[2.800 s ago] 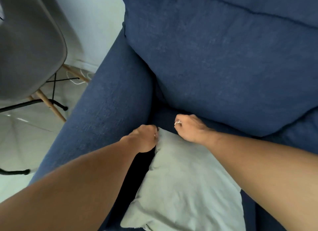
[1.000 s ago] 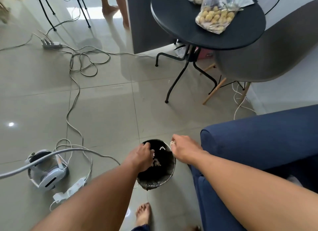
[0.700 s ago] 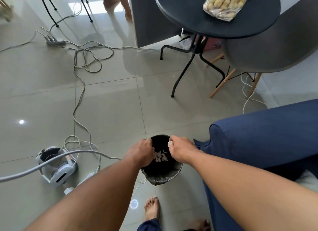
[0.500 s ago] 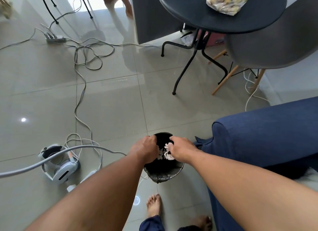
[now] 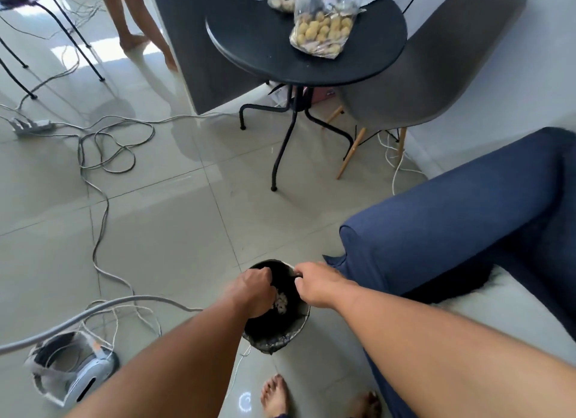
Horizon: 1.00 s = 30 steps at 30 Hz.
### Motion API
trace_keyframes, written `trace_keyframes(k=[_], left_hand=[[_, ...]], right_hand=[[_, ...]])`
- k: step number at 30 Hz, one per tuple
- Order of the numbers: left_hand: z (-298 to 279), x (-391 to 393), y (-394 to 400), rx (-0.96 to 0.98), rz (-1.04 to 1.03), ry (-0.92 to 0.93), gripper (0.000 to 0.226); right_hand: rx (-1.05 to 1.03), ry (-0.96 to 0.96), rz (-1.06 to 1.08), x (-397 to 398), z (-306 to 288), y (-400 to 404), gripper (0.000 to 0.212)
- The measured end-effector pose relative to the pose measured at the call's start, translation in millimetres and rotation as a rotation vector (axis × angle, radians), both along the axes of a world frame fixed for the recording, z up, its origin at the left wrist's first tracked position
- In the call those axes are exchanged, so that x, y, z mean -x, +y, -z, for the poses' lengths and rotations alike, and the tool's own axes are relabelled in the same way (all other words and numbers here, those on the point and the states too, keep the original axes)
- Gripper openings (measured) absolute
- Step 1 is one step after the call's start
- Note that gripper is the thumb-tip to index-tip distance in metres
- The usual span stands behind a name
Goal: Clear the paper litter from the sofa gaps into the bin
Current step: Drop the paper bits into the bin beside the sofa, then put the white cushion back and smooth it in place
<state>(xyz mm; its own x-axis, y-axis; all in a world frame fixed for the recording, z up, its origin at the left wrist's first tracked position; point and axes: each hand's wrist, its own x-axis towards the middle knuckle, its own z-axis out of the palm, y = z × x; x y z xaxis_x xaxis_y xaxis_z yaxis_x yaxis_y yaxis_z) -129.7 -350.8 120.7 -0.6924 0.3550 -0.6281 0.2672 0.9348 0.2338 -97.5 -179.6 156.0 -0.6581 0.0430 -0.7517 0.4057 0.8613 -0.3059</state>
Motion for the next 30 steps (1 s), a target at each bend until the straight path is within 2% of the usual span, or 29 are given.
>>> trace_keyframes(k=[8, 14, 18, 25, 30], left_hand=[[-38.3, -12.6, 82.0, -0.029, 0.254, 0.005, 0.029], [-67.8, -42.1, 174.6, -0.091, 0.516, 0.051, 0.033], [-91.8, -68.7, 242.0, -0.102, 0.631, 0.018, 0.022], [-112.1, -141.7, 349.2, -0.07, 0.914, 0.08, 0.03], [-102.4, -179.9, 406.9, -0.044, 0.999, 0.037, 0.037]], right_hand=[[-0.058, 0.058, 0.219, -50.6, -50.0, 67.7, 0.036], [-0.125, 0.078, 0.405, -129.4, -87.3, 143.3, 0.032], [-0.145, 0.088, 0.576, -194.5, -109.9, 199.5, 0.038], [-0.235, 0.076, 0.811, -324.6, -117.2, 283.0, 0.043], [-0.204, 0.043, 0.976, -400.8, -97.9, 324.1, 0.046]])
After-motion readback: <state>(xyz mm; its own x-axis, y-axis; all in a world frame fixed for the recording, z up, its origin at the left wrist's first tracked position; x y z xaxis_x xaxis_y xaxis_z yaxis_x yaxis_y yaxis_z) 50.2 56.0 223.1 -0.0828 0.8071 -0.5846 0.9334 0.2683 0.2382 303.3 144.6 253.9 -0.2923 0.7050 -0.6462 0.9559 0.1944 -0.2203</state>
